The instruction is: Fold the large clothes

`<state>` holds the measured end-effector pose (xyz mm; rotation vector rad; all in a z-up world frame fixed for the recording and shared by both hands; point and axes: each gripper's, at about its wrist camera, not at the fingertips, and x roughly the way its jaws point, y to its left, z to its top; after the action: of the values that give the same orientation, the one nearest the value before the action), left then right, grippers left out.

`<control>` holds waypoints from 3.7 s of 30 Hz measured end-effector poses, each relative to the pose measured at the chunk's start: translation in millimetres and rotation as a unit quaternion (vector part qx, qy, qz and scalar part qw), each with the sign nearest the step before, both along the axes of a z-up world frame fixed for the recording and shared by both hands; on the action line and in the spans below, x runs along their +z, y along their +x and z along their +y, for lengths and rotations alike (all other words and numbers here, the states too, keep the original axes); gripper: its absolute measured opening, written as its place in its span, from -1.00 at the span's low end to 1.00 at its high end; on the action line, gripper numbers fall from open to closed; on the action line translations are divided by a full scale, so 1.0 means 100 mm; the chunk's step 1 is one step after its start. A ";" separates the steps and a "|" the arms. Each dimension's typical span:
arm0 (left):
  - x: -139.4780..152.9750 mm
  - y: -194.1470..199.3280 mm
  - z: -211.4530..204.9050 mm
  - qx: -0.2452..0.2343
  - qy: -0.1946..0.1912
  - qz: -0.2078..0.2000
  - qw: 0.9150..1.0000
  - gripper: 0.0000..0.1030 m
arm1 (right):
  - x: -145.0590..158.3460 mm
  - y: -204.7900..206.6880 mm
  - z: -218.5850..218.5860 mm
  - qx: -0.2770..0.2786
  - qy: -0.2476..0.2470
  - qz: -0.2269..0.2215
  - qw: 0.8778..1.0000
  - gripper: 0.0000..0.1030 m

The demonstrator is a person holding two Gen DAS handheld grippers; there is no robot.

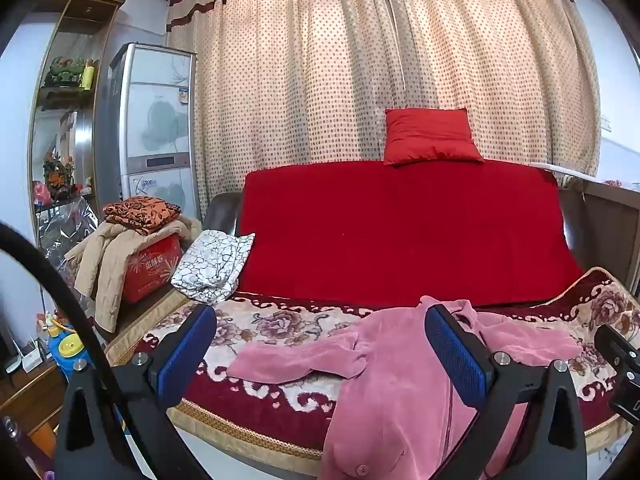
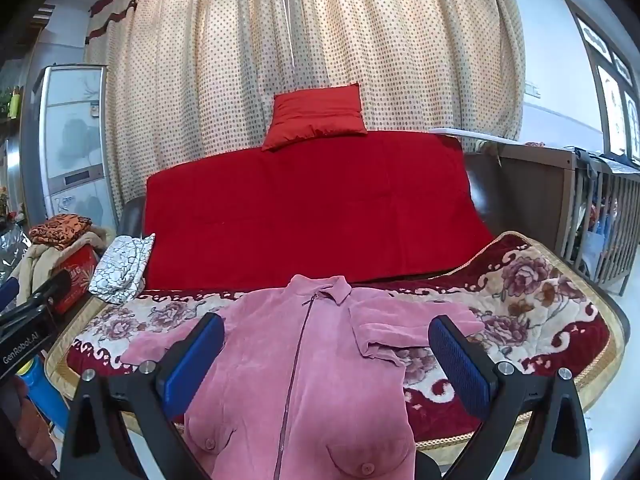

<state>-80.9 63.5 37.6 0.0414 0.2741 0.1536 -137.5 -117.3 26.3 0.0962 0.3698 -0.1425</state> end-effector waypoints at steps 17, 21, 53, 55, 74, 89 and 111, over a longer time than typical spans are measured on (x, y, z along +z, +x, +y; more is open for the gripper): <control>-0.03 0.03 0.00 -0.001 0.002 0.006 1.000 1.00 | -0.01 0.03 0.06 -0.001 -0.003 0.001 1.000 1.00; -0.06 0.04 -0.01 0.000 0.003 0.008 1.000 1.00 | -0.04 0.03 0.05 0.000 -0.004 0.005 1.000 1.00; -0.46 0.41 -0.17 -0.021 0.009 0.064 0.998 1.00 | -0.29 0.28 -0.07 -0.006 0.008 0.032 0.999 1.00; -0.61 0.57 -0.19 -0.038 0.002 0.097 0.995 1.00 | -0.37 0.39 -0.17 -0.007 0.015 0.042 0.999 1.00; -1.85 1.50 -0.76 -0.077 0.056 0.306 0.947 1.00 | -2.02 1.29 -2.78 -0.088 0.368 0.121 0.918 0.99; -1.97 1.92 -0.74 -0.058 0.077 0.299 0.949 1.00 | -2.60 2.44 -3.59 -0.160 0.429 0.115 0.882 -0.42; -1.79 1.93 0.61 0.054 -0.012 0.261 0.964 1.00 | -0.96 3.18 -0.46 0.194 0.305 0.059 0.930 -0.70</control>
<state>112.5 124.3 -141.4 0.0434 0.8064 0.2468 180.2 -163.7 -69.4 0.6284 0.5373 0.3666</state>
